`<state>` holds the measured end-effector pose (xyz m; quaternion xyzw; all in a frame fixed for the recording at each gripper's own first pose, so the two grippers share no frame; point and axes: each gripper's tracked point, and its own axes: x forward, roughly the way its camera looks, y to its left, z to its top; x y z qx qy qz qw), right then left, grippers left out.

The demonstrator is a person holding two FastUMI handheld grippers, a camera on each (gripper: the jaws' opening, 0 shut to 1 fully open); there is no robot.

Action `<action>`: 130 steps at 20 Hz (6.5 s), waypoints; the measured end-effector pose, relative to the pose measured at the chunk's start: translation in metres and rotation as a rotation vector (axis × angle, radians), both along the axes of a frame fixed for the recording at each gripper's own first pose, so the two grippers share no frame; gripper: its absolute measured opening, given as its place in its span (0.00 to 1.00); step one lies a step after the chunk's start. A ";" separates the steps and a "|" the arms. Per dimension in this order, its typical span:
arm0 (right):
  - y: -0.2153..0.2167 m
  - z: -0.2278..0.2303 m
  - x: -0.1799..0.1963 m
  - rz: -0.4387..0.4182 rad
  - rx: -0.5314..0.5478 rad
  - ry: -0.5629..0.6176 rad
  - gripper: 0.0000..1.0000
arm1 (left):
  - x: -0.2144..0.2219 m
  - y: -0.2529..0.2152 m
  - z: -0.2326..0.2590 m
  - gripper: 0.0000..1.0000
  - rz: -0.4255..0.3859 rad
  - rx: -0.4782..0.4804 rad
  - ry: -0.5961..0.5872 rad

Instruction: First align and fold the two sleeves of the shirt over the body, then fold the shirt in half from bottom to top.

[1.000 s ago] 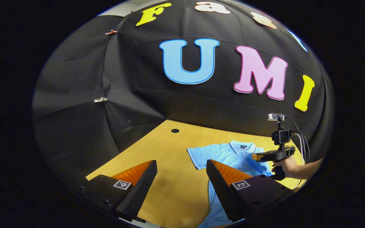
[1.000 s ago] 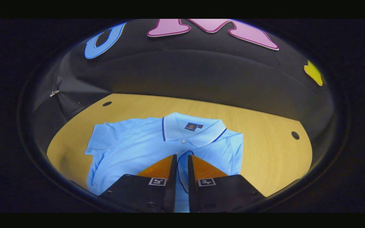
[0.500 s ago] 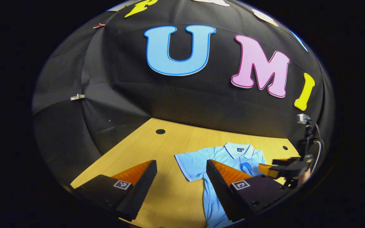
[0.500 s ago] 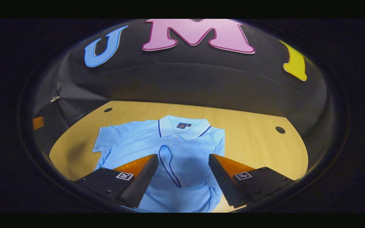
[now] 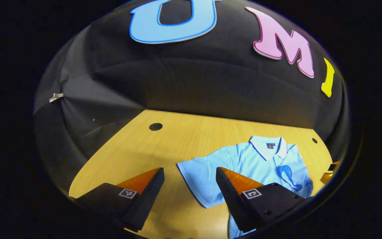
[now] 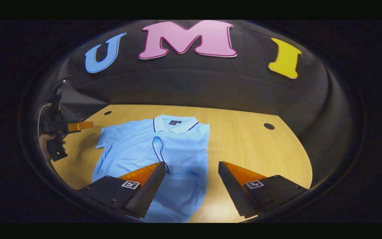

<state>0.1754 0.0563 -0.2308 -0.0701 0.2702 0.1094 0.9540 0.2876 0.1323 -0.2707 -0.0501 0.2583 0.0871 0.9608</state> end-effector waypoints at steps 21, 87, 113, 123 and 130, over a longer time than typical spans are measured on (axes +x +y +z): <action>-0.035 -0.030 -0.036 -0.071 0.063 0.011 0.99 | 0.075 -0.023 -0.066 0.08 -0.145 0.017 0.068; -0.014 -0.120 -0.270 -0.239 0.041 0.309 0.98 | -0.343 -0.169 -0.096 0.98 -0.378 0.033 0.304; 0.001 -0.117 -0.268 0.029 0.027 0.437 0.05 | -0.341 -0.197 -0.084 0.06 -0.373 -0.121 0.381; 0.024 -0.050 -0.212 0.137 0.077 0.343 0.05 | -0.294 -0.182 -0.016 0.06 -0.347 -0.115 0.292; 0.024 0.016 -0.153 0.147 0.117 0.229 0.05 | -0.234 -0.188 0.051 0.06 -0.365 -0.107 0.186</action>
